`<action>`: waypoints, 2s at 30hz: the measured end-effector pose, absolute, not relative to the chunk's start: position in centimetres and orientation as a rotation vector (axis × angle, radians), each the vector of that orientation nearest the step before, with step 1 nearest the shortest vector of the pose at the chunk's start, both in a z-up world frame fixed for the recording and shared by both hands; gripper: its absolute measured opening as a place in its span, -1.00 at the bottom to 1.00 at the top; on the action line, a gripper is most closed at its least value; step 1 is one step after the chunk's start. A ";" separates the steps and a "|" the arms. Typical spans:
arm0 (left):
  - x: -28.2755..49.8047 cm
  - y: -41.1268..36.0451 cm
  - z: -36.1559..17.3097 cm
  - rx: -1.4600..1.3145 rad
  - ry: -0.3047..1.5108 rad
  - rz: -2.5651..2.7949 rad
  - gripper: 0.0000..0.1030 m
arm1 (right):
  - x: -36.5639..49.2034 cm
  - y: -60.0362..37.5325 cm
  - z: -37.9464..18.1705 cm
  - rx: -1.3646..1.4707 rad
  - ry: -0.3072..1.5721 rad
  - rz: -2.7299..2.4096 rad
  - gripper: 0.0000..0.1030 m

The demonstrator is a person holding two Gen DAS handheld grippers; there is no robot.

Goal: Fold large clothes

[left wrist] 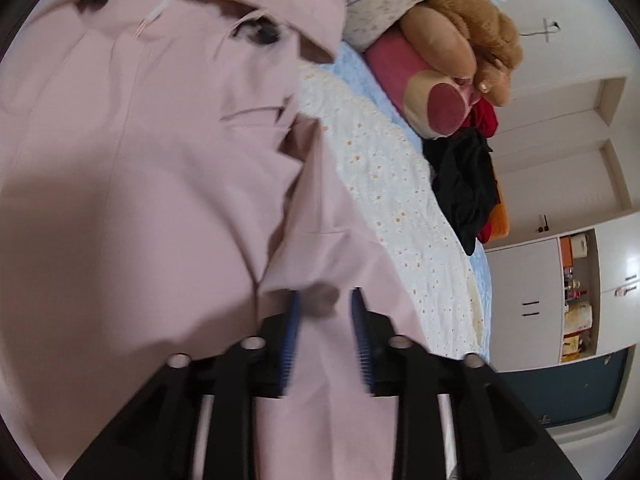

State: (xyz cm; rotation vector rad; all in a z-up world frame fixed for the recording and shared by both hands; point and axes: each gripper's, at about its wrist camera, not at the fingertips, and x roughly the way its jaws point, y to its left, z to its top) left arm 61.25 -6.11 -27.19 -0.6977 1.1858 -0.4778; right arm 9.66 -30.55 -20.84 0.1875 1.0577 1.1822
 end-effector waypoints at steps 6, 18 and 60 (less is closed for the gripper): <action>61.4 -5.7 -25.1 -0.641 1.132 -0.421 0.06 | 10.9 -40.2 -13.2 0.317 0.706 1.030 0.55; 63.3 -6.8 -27.6 -0.693 1.180 -0.403 0.20 | 31.2 -41.5 -22.5 -0.107 0.824 0.443 0.03; 29.2 -12.7 -20.6 -0.119 1.291 -0.671 0.73 | 29.0 -45.8 -19.6 0.214 0.734 0.422 0.02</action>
